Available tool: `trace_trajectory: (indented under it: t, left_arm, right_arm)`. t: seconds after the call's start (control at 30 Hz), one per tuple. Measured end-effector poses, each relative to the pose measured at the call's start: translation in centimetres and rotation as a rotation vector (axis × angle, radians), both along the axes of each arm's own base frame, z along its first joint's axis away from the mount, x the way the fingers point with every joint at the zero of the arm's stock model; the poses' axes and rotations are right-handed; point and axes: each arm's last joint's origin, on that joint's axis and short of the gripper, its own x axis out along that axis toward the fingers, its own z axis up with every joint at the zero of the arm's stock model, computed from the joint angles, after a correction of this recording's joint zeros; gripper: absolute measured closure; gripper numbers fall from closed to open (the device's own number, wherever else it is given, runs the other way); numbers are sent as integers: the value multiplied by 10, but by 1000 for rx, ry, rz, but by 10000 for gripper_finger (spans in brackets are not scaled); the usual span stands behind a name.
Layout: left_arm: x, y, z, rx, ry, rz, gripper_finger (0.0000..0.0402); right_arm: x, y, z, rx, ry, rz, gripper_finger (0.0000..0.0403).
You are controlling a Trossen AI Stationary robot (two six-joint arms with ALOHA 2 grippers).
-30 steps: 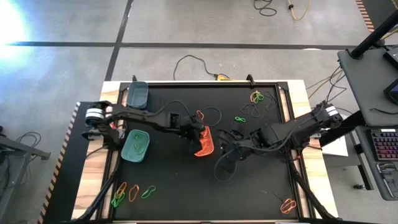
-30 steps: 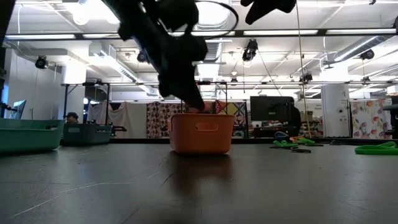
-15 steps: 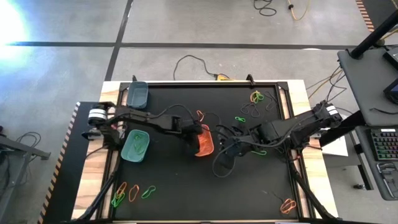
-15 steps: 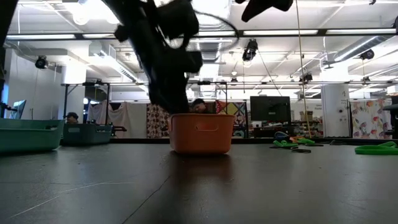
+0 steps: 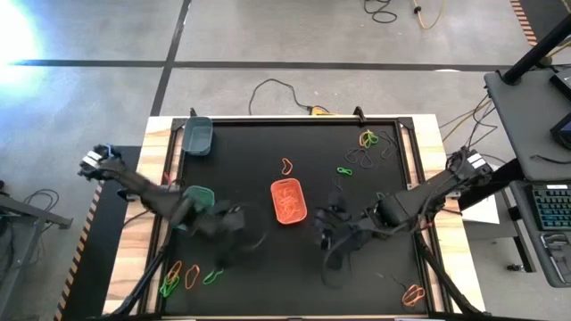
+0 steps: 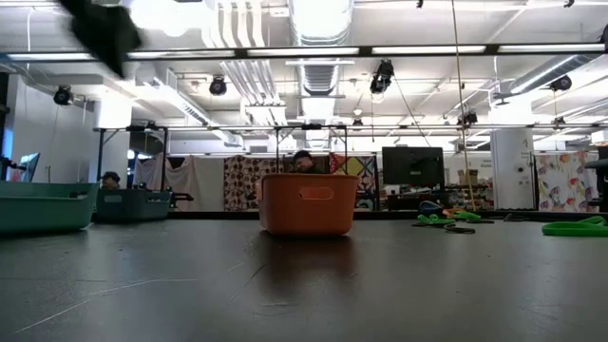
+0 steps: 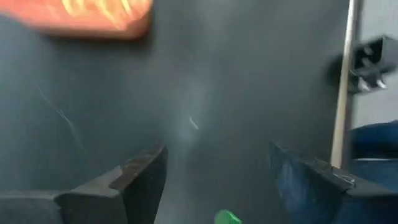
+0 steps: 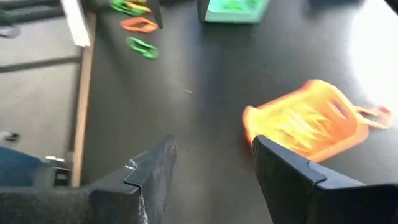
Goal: Sort rubber bands into baskets
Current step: Put the green rubber band into the light sea green bin
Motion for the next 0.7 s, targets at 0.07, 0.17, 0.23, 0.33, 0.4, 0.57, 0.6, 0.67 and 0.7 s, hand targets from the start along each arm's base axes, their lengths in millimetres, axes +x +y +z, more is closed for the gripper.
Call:
trace_trajectory:
  t: [0.07, 0.17, 0.23, 0.33, 0.4, 0.57, 0.6, 0.67, 0.7]
  left_arm:
    - [-17, -18, -11, -34, 44, 49, 141]
    - [-33, -36, -30, -43, 107, 97, 137]
    - [-38, -43, -43, -19, 143, 118, 132]
    - [-41, -51, -57, 10, 180, 122, 121]
    - [-41, -56, -64, 18, 205, 114, 111]
    - [-46, -71, -84, 54, 276, 100, 90]
    - [-47, -75, -90, 58, 289, 100, 89]
    - [-48, -84, -99, 57, 291, 89, 88]
    - [-47, -88, -103, 61, 295, 90, 89]
  right_arm:
    - [2, 10, -6, 11, -24, 23, 197]
    - [8, 22, -20, -6, -9, 39, 197]
    - [12, 29, -32, -14, 27, 39, 197]
    - [15, 36, -44, -14, 57, 36, 197]
    - [16, 39, -49, -15, 69, 34, 197]
    - [17, 41, -53, 0, 78, 22, 197]
    - [16, 42, -52, 2, 76, 20, 197]
    - [15, 44, -52, 4, 76, 22, 197]
    - [15, 45, -53, 7, 77, 23, 197]
